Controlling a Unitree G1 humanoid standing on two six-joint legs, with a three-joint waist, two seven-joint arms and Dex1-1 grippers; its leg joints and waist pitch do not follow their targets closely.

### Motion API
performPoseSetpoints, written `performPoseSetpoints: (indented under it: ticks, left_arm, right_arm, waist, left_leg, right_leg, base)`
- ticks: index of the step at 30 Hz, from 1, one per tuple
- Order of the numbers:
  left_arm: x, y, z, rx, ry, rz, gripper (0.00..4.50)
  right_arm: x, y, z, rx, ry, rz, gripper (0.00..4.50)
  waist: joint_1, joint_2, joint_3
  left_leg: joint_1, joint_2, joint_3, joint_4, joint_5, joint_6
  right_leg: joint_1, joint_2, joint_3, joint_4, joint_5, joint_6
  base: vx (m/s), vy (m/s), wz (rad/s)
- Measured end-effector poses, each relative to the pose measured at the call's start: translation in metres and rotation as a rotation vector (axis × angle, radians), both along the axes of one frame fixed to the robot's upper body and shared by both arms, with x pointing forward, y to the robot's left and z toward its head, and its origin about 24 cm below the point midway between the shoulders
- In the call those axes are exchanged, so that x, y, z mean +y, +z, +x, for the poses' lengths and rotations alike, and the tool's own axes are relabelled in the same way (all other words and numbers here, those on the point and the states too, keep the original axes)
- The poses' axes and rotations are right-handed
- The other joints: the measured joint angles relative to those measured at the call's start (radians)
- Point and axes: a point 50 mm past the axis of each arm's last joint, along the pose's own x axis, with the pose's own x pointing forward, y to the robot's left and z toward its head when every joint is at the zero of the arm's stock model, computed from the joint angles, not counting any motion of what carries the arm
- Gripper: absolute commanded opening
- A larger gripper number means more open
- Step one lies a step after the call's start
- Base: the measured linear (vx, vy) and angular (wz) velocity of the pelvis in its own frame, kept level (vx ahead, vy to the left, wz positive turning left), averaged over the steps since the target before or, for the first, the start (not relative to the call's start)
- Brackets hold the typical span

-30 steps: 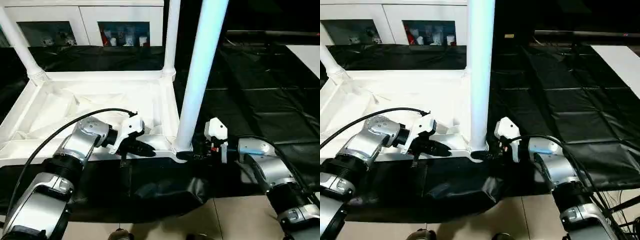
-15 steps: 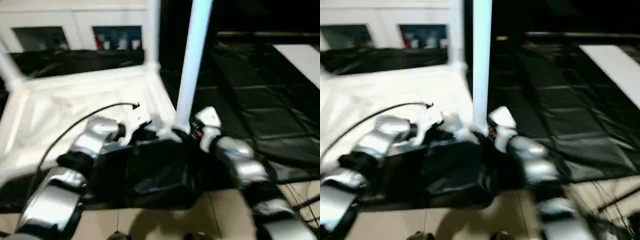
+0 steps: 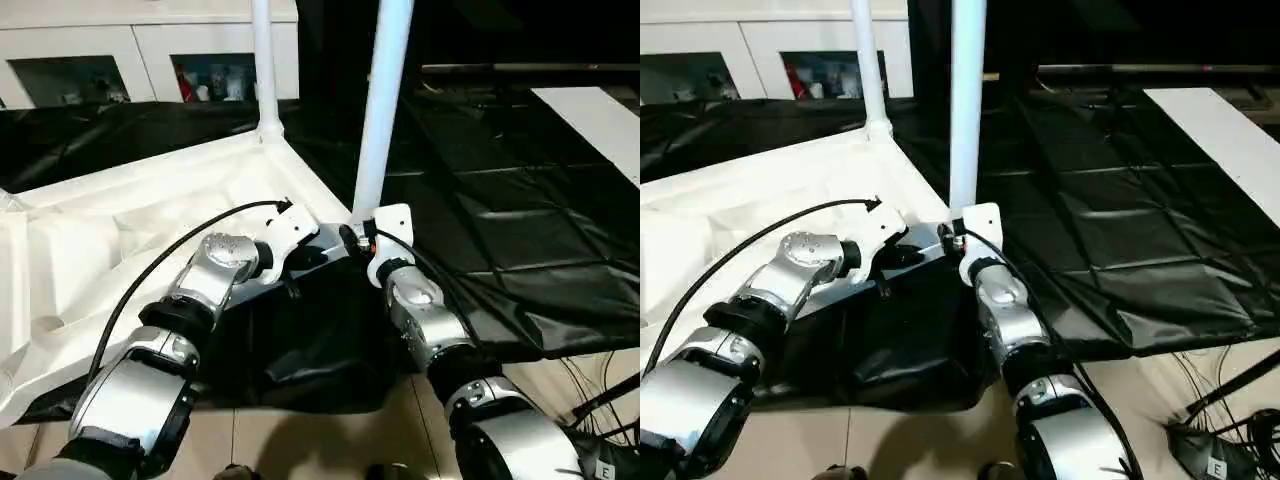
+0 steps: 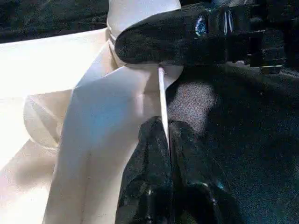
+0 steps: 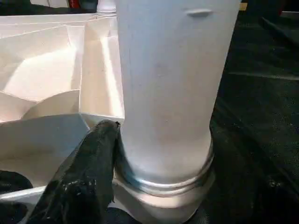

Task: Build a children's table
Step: Rotate leg to tighten

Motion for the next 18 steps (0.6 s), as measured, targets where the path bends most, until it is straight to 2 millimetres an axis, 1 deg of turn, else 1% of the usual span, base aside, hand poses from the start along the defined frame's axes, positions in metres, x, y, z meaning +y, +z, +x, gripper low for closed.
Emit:
performPoseSetpoints:
  ticks: [3,4,5,7,11,14,15,16,18]
  left_arm:
    - [0.001,0.0,0.0,-0.011,-0.013,0.003,0.0]
    - [0.001,0.001,0.0,-0.015,-0.019,0.008,0.0]
    - [0.003,0.001,0.0,-0.016,-0.021,0.011,0.0]
    - [0.003,0.002,0.0,-0.019,-0.036,0.011,0.0]
    - [0.002,0.003,-0.001,-0.023,-0.071,0.011,0.0]
    - [0.002,0.004,-0.002,-0.021,-0.092,0.008,0.0]
    - [0.002,0.005,-0.003,-0.019,-0.105,0.008,0.0]
    - [0.007,0.005,-0.004,-0.013,-0.129,0.009,0.0]
    - [0.018,0.006,-0.007,0.0,-0.162,0.018,0.0]
  right_arm:
    - [0.0,-0.001,-0.001,-0.008,-0.004,0.017,3.55]
    - [0.0,-0.001,-0.001,-0.014,0.002,0.018,3.55]
    - [-0.002,0.0,-0.001,-0.018,0.006,0.016,3.73]
    - [-0.008,0.0,0.0,-0.028,0.019,0.002,3.88]
    - [-0.019,0.006,0.001,-0.066,0.099,-0.059,3.88]
    - [-0.027,0.008,-0.001,-0.082,0.164,-0.088,3.88]
    - [-0.033,0.01,-0.004,-0.085,0.215,-0.093,3.88]
    - [-0.047,0.011,-0.008,-0.082,0.31,-0.118,3.88]
    - [-0.068,0.014,-0.016,-0.066,0.438,-0.143,3.88]
  waist:
    - [0.001,0.0,0.0]
    - [0.001,0.0,0.0]
    - [0.002,0.0,0.0]
    - [0.005,0.0,0.0]
    - [0.015,0.001,0.0]
    - [0.018,0.001,0.0]
    - [0.021,0.001,0.0]
    - [0.023,0.001,0.0]
    - [0.025,0.0,0.0]
  left_leg:
    - [0.0,0.0,0.0,-0.001,0.0,0.0]
    - [0.0,0.0,0.0,-0.003,0.0,0.0]
    - [0.0,0.0,0.0,-0.004,0.0,0.0]
    - [0.0,0.0,0.001,-0.006,0.0,0.0]
    - [0.001,0.0,0.001,-0.01,0.0,0.0]
    - [0.0,0.001,0.001,-0.011,0.0,0.0]
    - [-0.001,0.001,0.001,-0.011,0.0,0.0]
    - [-0.001,0.001,0.001,-0.011,0.0,0.0]
    - [-0.002,0.001,0.001,-0.01,0.0,0.0]
  right_leg:
    - [0.0,0.0,0.0,0.0,0.001,-0.001]
    - [0.0,0.0,0.0,0.0,0.001,-0.001]
    - [0.0,0.0,0.0,0.0,0.001,-0.001]
    - [0.0,0.0,0.0,0.001,0.004,-0.003]
    - [-0.001,0.0,-0.001,0.001,0.011,-0.006]
    - [-0.001,0.001,-0.002,0.002,0.012,-0.008]
    - [-0.001,0.001,-0.002,0.002,0.012,-0.008]
    - [0.0,0.001,-0.001,0.001,0.012,-0.008]
    - [0.0,0.001,-0.001,0.001,0.012,-0.007]
  base:
    - [0.0,0.0,0.0]
    - [0.0,0.0,0.0]
    - [0.0,0.0,0.0]
    - [0.0,0.0,0.0]
    - [0.0,0.0,0.0]
    - [0.0,0.0,0.0]
    - [0.0,0.0,0.0]
    - [0.0,0.0,0.0]
    - [0.0,0.0,0.0]
